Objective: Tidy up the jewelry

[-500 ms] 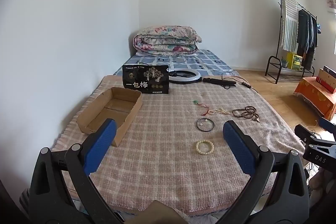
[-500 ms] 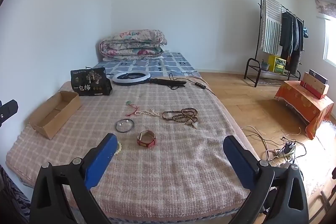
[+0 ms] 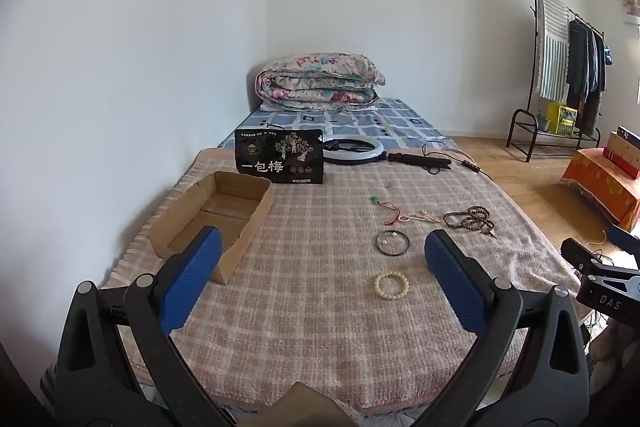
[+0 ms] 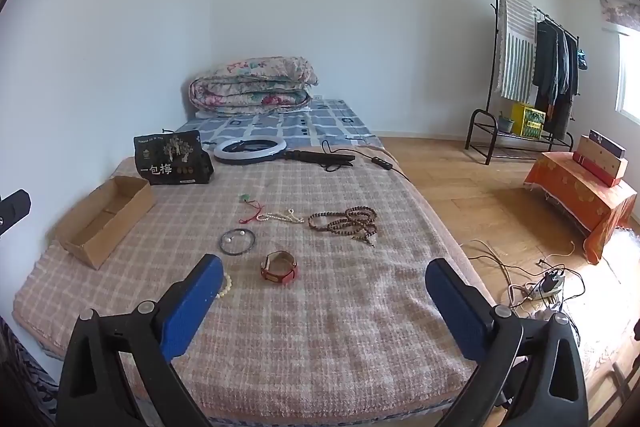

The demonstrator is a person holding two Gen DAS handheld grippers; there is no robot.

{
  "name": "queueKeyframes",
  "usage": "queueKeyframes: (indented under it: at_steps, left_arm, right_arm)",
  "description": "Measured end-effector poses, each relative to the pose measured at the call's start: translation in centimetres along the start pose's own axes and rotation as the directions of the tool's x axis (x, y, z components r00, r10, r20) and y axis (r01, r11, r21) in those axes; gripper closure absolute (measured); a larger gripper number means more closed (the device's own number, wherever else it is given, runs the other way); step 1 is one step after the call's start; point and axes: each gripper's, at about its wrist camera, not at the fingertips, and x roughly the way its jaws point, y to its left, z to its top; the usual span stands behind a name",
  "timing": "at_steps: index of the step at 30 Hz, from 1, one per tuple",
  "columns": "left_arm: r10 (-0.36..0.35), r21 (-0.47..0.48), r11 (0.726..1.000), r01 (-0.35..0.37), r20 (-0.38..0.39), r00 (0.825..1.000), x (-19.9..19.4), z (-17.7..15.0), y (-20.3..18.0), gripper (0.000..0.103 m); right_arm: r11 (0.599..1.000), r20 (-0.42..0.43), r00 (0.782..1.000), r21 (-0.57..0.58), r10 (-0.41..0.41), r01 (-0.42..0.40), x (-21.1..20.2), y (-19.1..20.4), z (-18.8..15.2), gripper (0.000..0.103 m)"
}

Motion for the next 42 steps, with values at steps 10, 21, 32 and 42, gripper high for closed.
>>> queueKeyframes:
  at_steps: [10,21,32,42]
  left_arm:
    - [0.003,-0.004,1.000,-0.003,0.008,1.000,-0.5,-0.2,0.2,0.000]
    - [0.003,-0.005,1.000,-0.003,0.009,1.000,-0.5,-0.2,0.2,0.000]
    - [0.003,-0.006,1.000,-0.003,0.010,1.000,-0.6,0.0,0.5,0.000]
    - [0.003,-0.007,1.000,-0.003,0.008,1.000,-0.6,0.0,0.5,0.000]
  right_arm:
    - [1.000,0.000,1.000,0.000,0.003,-0.003,0.1,0.1,0.0,0.001]
    - [1.000,-0.004,1.000,-0.011,0.015,-0.015,0.5,0.9,0.0,0.001]
    - [1.000,-0.010,1.000,-0.011,0.021,-0.021,0.5,1.1,0.0,0.001]
    - [1.000,-0.015,1.000,-0.016,0.024,-0.025,0.7,1.4,0.1,0.001]
